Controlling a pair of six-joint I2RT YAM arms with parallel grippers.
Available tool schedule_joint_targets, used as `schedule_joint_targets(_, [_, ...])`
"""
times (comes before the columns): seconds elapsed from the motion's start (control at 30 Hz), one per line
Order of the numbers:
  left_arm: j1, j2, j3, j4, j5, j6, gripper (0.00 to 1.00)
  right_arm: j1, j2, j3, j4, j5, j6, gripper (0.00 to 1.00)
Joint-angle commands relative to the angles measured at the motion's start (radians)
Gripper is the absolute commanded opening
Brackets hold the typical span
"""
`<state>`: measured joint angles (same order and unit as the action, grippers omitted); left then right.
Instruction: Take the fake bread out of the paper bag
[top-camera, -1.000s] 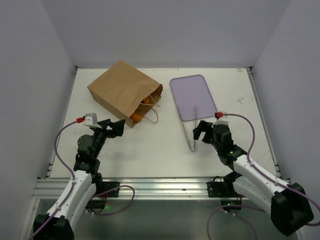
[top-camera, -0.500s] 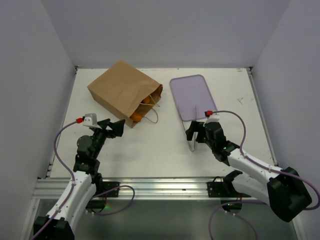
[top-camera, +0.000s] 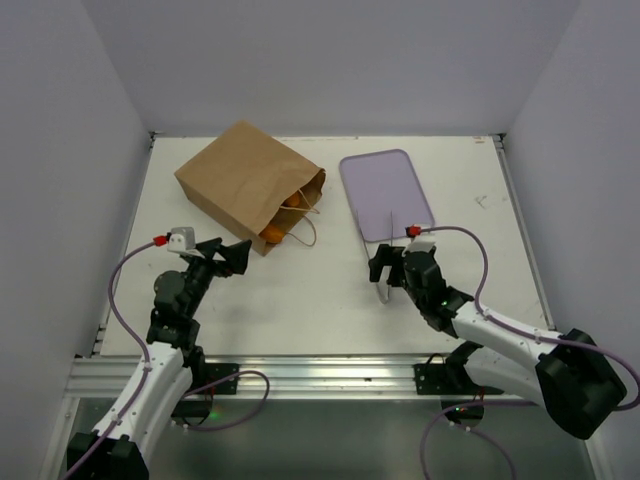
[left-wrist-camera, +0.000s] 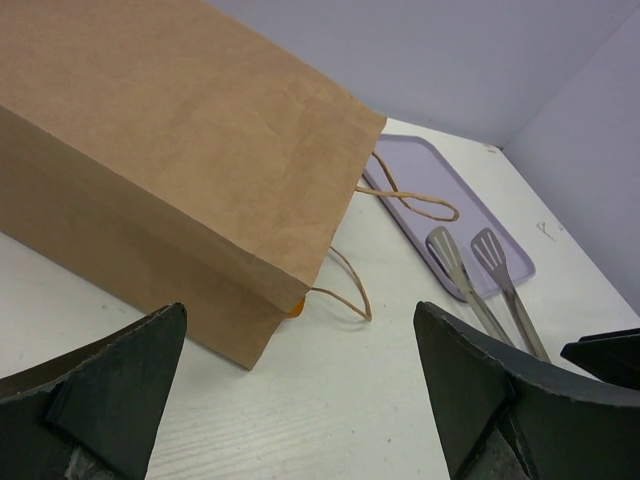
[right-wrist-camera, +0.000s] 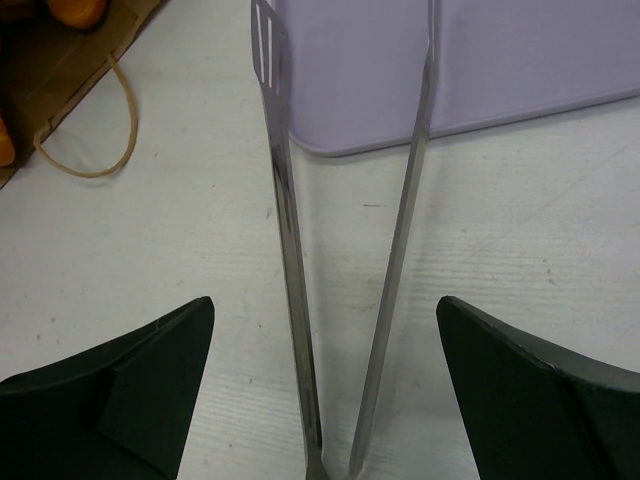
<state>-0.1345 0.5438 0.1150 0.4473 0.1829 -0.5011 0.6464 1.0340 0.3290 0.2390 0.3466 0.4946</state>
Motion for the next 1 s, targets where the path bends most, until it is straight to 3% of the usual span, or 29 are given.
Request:
schedule_joint_targets(0.0, [-0.011,-0.002,0.025,0.013,0.027,0.029,1.00,0.007,0.014,-0.005,0.086,0.060,-0.024,0.99])
schedule_joint_targets(0.97, [-0.047,-0.001,0.032,0.002,0.023,0.047,1.00,0.070,0.202,-0.013,0.267,0.154,-0.025,0.98])
